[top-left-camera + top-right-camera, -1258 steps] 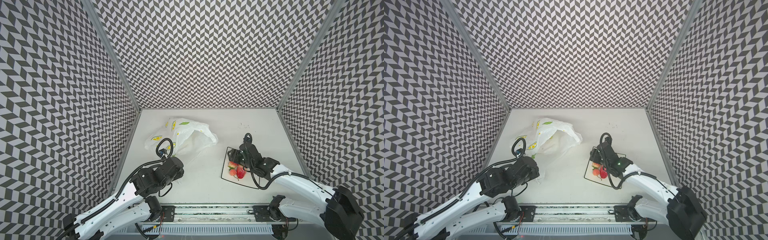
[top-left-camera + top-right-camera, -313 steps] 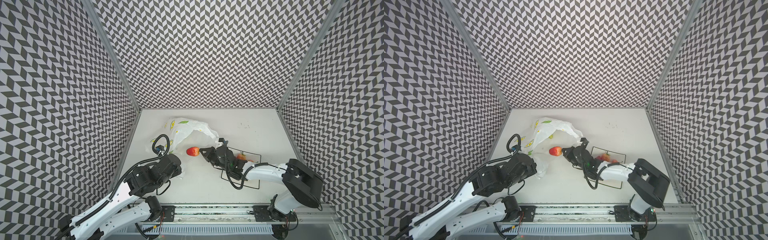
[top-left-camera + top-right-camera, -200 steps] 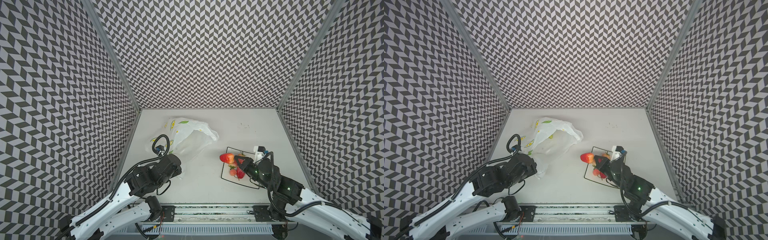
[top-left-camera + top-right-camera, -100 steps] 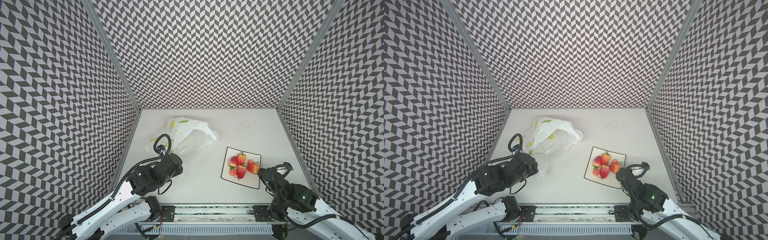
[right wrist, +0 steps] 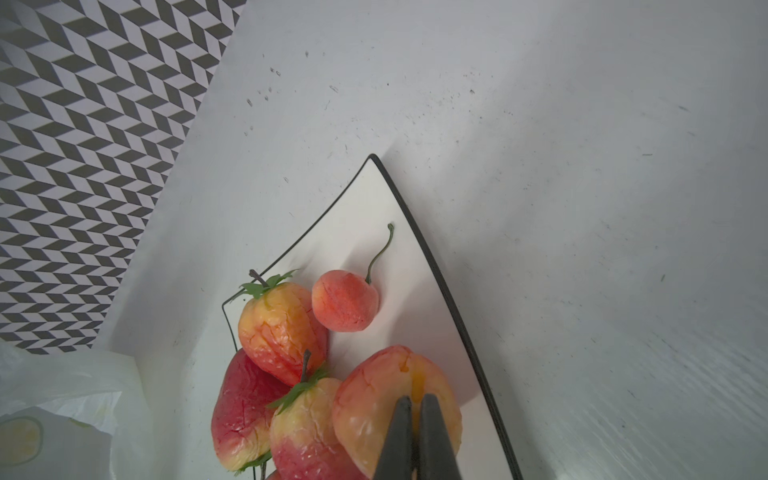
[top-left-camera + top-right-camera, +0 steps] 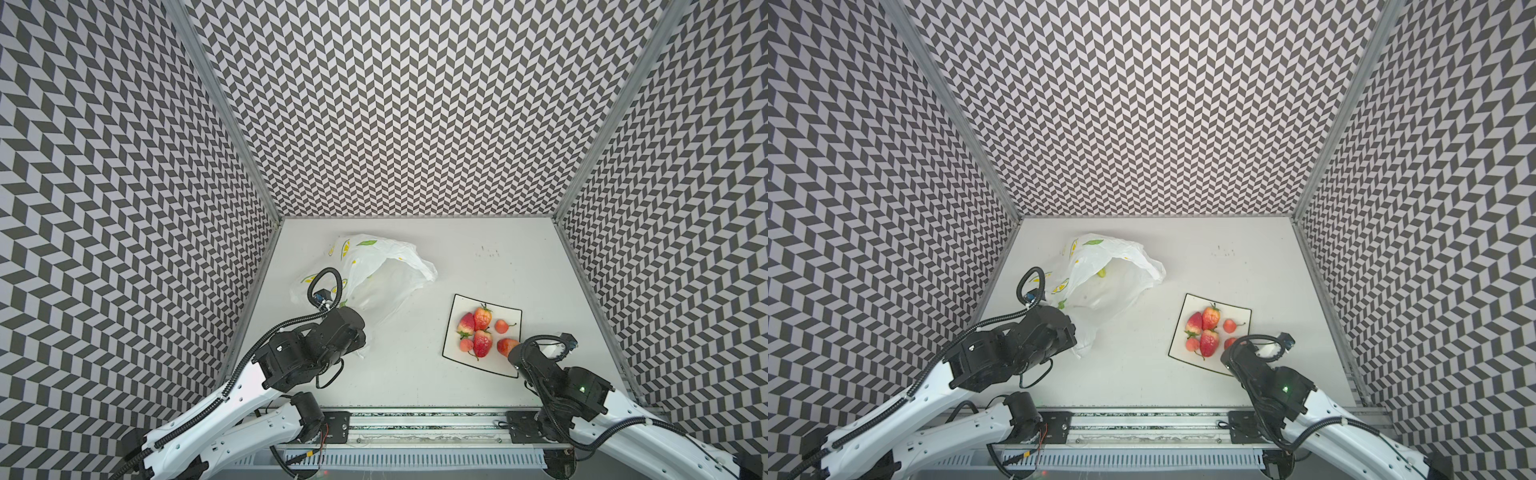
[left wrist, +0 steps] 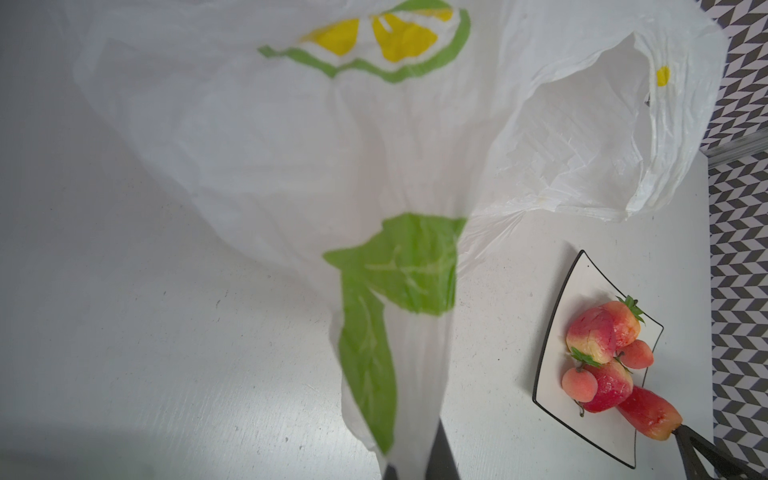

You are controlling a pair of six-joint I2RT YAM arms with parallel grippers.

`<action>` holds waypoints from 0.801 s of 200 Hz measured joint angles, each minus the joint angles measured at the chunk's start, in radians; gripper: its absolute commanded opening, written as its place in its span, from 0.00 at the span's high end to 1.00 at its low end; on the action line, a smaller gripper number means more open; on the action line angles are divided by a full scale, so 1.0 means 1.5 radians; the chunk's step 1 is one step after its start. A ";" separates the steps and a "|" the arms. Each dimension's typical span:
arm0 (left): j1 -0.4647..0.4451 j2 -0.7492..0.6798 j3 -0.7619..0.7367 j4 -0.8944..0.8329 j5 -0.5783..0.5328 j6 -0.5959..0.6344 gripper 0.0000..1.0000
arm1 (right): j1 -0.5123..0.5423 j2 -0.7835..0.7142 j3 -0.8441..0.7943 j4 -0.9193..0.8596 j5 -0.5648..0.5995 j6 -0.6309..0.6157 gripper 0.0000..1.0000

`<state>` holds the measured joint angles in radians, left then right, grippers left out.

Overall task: Take the fake fruits out of the plastic bag
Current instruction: 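Carry the pink-yellow pear out of the bag onto the white plate, then open the right gripper to release the pear on the plate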

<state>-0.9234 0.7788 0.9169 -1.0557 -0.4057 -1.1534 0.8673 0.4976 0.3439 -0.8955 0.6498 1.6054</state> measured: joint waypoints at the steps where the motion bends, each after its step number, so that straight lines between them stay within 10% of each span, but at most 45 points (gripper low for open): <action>1: 0.000 0.000 0.000 0.000 0.000 0.000 1.00 | 0.000 0.000 0.000 0.001 0.000 0.000 0.86; 52: 0.000 -0.002 0.000 0.000 0.000 0.000 1.00 | 0.000 0.020 -0.002 0.019 -0.009 0.007 0.46; 123: 0.000 -0.002 0.000 0.000 0.000 0.001 1.00 | 0.000 0.057 0.086 -0.068 0.029 0.002 0.42; 160: 0.000 -0.005 0.000 0.000 0.001 0.003 1.00 | -0.001 0.043 0.139 0.080 0.013 -0.240 0.45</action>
<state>-0.9234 0.7715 0.9169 -1.0554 -0.4046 -1.1496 0.8661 0.5629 0.5526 -0.7761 0.6689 1.2449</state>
